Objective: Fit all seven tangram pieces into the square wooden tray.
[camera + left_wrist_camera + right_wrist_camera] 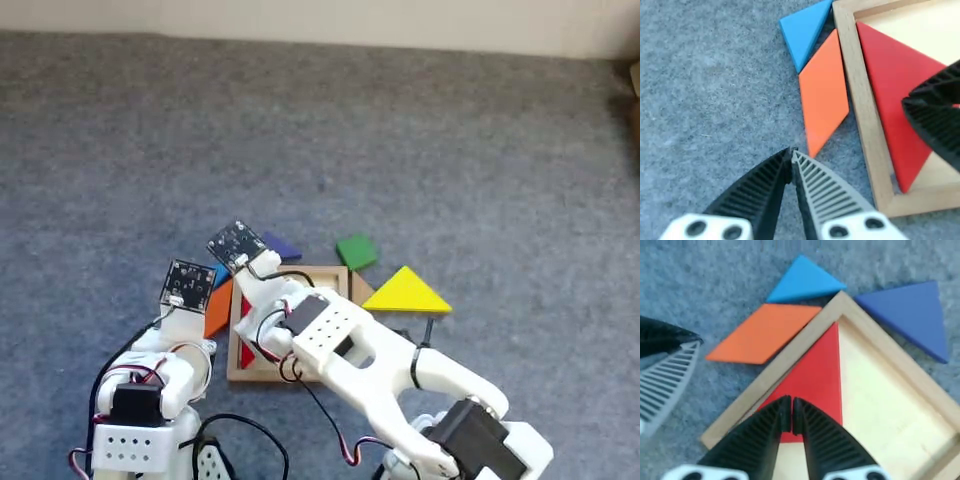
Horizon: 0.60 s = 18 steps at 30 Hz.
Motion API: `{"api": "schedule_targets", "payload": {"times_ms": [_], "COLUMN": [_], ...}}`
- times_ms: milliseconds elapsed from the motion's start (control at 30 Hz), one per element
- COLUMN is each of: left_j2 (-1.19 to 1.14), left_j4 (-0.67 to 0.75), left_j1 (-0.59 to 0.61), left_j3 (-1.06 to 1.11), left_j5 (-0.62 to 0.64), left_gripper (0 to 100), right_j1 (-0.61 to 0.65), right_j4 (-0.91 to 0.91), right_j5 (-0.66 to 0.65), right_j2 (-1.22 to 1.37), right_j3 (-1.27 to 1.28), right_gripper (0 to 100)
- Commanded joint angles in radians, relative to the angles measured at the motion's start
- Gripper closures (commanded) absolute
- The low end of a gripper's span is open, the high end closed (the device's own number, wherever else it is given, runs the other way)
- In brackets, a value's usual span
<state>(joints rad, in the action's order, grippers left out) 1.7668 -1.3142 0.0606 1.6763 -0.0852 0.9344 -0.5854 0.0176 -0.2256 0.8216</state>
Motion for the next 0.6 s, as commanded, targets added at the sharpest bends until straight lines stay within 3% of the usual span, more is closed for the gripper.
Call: {"api": "schedule_targets", "payload": {"times_ms": [0, 233, 567], "left_j2": [0.048, 0.048, 0.048], "left_j4": [-0.005, -0.005, -0.005], "left_j1": [0.01, 0.01, 0.01], "left_j3": [0.021, 0.021, 0.021], "left_j5": [-0.006, -0.006, -0.006], "left_gripper": [99, 99, 99], "right_j1": [-0.008, -0.101, -0.053], "right_j4": [-0.015, -0.015, 0.068], "right_j5": [-0.014, -0.012, -0.017], "right_j2": [-0.15, -0.211, 0.027], "right_j3": [-0.002, 0.097, 0.102], "right_gripper": [98.0, 98.0, 98.0]}}
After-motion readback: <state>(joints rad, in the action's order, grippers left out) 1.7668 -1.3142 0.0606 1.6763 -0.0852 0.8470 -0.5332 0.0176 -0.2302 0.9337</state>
